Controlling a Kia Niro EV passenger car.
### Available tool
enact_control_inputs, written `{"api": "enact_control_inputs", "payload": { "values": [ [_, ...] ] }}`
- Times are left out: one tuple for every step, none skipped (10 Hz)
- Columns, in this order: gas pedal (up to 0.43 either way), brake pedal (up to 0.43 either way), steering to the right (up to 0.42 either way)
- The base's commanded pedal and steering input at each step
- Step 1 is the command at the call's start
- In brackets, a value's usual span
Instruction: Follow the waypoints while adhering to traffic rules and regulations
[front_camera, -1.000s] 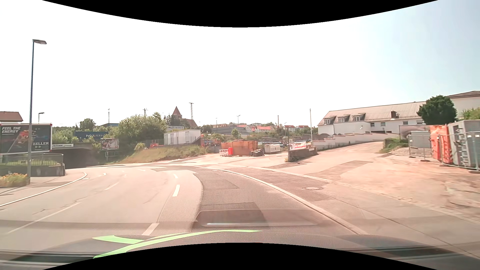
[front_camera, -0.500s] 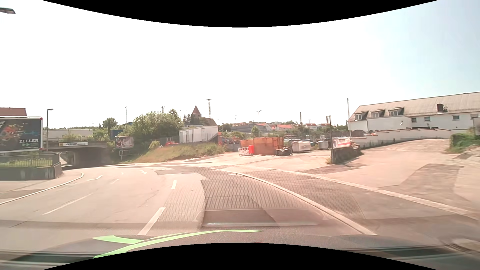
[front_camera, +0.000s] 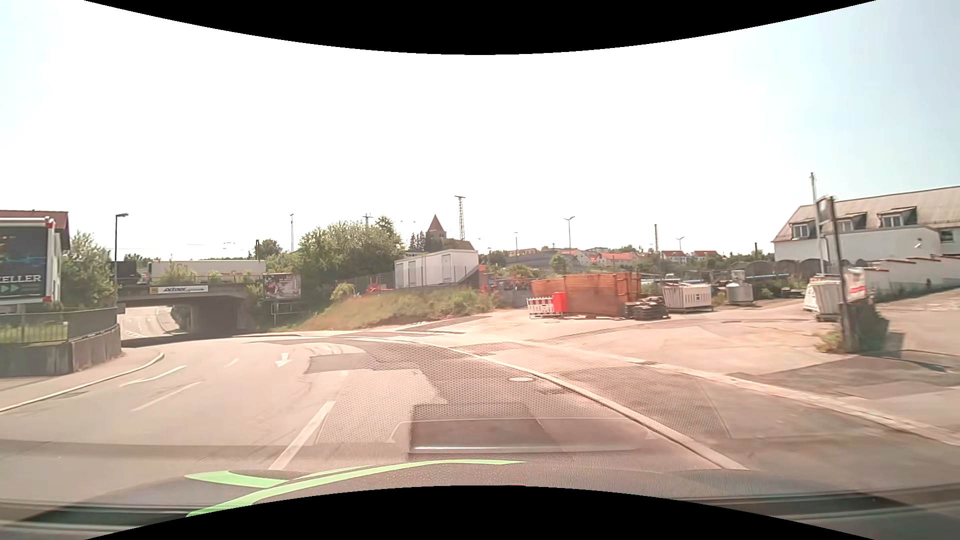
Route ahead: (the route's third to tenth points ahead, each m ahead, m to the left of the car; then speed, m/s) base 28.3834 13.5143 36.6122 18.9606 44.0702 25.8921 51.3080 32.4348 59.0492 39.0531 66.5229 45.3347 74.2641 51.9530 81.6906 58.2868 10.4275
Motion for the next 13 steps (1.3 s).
{"api": "enact_control_inputs", "payload": {
  "values": [
    [0.118,0.000,-0.103],
    [0.110,0.000,-0.104],
    [0.110,0.000,-0.106],
    [0.110,0.000,-0.109],
    [0.110,0.000,-0.113],
    [0.110,0.000,-0.116],
    [0.110,0.000,-0.120],
    [0.110,0.000,-0.124],
    [0.110,0.000,-0.125],
    [0.110,0.000,-0.125],
    [0.110,0.000,-0.125],
    [0.110,0.000,-0.124],
    [0.110,0.000,-0.124]
  ]
}}
